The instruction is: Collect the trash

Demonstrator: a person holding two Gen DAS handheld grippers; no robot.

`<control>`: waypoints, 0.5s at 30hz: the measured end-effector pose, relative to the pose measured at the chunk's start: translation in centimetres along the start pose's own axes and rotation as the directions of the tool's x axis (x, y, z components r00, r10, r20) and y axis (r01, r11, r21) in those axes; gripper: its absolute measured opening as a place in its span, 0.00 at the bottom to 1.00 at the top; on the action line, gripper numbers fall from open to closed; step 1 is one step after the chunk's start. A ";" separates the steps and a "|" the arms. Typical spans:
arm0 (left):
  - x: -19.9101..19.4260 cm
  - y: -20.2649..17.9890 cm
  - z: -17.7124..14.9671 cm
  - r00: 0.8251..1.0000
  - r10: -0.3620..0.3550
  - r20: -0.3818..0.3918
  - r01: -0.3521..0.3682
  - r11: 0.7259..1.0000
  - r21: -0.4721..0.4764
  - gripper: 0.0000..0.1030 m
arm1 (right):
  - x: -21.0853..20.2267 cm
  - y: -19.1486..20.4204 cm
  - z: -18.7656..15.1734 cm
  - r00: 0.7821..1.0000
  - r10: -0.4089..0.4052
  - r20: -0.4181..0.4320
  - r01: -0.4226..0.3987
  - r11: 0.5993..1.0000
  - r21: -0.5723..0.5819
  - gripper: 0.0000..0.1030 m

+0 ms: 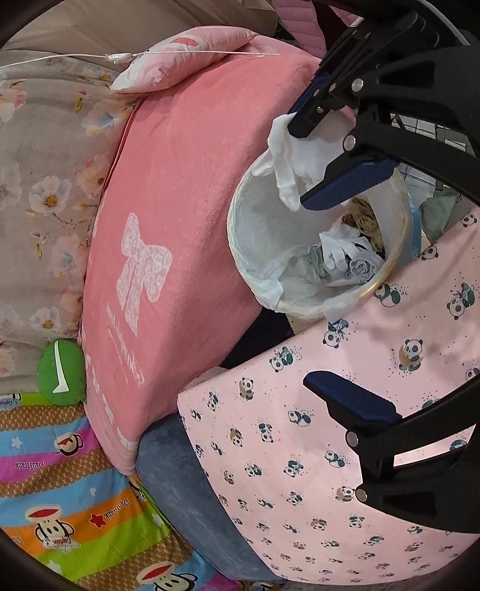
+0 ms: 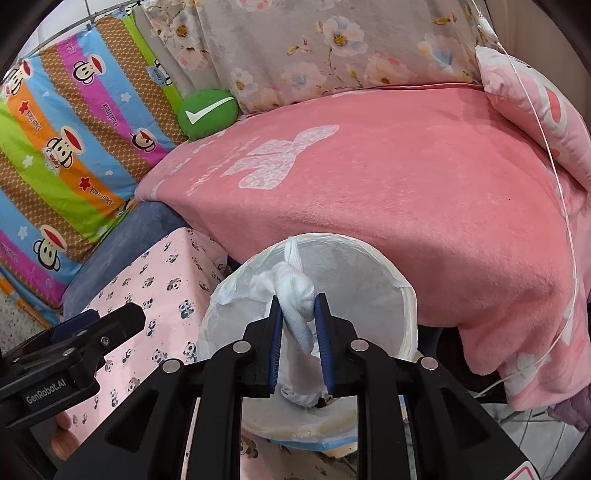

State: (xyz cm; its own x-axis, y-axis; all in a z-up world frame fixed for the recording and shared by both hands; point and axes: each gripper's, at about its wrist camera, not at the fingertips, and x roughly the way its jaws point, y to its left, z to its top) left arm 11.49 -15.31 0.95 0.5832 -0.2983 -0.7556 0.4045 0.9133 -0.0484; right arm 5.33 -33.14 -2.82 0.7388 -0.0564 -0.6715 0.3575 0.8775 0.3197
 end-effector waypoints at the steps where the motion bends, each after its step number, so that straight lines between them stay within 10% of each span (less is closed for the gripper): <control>1: 0.0 0.3 -0.2 1.000 0.012 -0.002 -0.012 1.000 -0.005 0.82 | 0.1 0.1 0.0 1.000 0.001 -0.002 -0.001 1.000 -0.002 0.22; 15: -1.7 3.2 -1.8 0.991 0.131 0.007 -0.130 0.990 -0.047 0.85 | -1.8 4.5 -0.7 0.998 -0.067 -0.002 0.066 0.983 -0.174 0.58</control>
State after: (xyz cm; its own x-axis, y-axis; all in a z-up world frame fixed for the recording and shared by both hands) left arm 10.55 -11.38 0.90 0.6357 -0.1783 -0.7510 0.2917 0.9563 0.0199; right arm 5.22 -28.76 -0.67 0.7119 -0.1145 -0.6929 0.3006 0.9413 0.1533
